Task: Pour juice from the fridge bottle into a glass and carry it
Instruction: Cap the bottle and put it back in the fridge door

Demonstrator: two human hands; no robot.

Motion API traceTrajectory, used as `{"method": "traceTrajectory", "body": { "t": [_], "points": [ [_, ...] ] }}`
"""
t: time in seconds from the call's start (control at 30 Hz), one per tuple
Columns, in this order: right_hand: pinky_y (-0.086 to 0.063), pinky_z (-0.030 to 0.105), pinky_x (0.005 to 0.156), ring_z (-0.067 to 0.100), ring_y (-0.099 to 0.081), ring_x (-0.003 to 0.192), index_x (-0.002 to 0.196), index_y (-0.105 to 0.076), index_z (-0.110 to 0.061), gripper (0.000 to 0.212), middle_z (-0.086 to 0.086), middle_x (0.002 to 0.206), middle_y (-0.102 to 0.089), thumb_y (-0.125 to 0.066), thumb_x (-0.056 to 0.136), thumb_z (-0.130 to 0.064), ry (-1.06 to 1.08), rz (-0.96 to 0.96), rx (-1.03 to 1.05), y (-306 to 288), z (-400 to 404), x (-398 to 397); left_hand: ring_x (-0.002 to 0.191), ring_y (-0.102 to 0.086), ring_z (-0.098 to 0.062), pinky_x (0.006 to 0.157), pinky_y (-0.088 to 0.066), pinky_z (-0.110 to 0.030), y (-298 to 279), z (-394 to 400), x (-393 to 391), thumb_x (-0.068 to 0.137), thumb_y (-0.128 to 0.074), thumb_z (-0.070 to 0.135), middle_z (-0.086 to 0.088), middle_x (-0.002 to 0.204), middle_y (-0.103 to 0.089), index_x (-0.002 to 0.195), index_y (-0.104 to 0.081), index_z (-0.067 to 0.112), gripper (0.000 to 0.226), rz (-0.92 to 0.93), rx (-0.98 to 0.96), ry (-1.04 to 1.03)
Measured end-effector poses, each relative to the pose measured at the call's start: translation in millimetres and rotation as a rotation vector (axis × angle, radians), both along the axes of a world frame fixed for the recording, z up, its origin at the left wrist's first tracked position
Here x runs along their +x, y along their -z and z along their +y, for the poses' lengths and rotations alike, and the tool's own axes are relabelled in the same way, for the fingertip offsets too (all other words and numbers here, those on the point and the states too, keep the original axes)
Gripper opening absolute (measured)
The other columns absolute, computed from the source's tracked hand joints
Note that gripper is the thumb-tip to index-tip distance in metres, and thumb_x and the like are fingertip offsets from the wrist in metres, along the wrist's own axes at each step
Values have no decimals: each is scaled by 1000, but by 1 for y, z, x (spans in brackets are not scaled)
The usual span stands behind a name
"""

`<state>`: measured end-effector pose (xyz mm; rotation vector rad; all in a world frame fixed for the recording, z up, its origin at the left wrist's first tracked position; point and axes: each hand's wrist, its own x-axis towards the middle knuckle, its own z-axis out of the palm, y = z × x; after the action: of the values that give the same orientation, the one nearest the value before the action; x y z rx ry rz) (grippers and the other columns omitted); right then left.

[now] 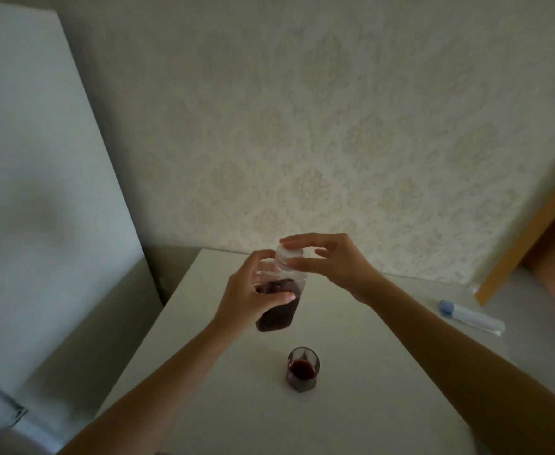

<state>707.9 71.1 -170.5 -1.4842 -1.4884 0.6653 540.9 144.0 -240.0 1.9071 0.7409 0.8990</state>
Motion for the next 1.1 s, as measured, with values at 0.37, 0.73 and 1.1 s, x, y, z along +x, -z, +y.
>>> {"method": "traceTrajectory", "body": {
  "t": [0.37, 0.73, 1.1],
  "points": [
    [-37, 4, 91, -4, -56, 109, 98, -74, -19, 26, -13, 114, -67, -76, 73, -16, -277, -379, 8, -58, 1, 19, 97, -67, -9, 84, -58, -33, -29, -5, -8, 60, -86, 34, 7, 108, -68, 114, -52, 32, 64, 42, -9, 65],
    [-37, 26, 55, 9, -43, 59, 67, -49, -20, 48, -12, 66, -47, -51, 72, -68, 148, -955, 268, -57, 1, -17, 95, -68, -6, 82, -57, -28, -38, -14, -7, 64, -85, 27, 7, 106, -69, 117, -54, 32, 62, -16, -4, 56],
    [-52, 17, 70, 2, -63, 77, 105, -67, -26, 25, -13, 98, -67, -69, 81, -32, -237, -743, 80, -84, 5, -9, 94, -68, -6, 79, -57, -25, -41, -12, -21, 64, -86, 21, 4, 107, -69, 116, -53, 28, 63, -30, -58, 44]
  ]
}}
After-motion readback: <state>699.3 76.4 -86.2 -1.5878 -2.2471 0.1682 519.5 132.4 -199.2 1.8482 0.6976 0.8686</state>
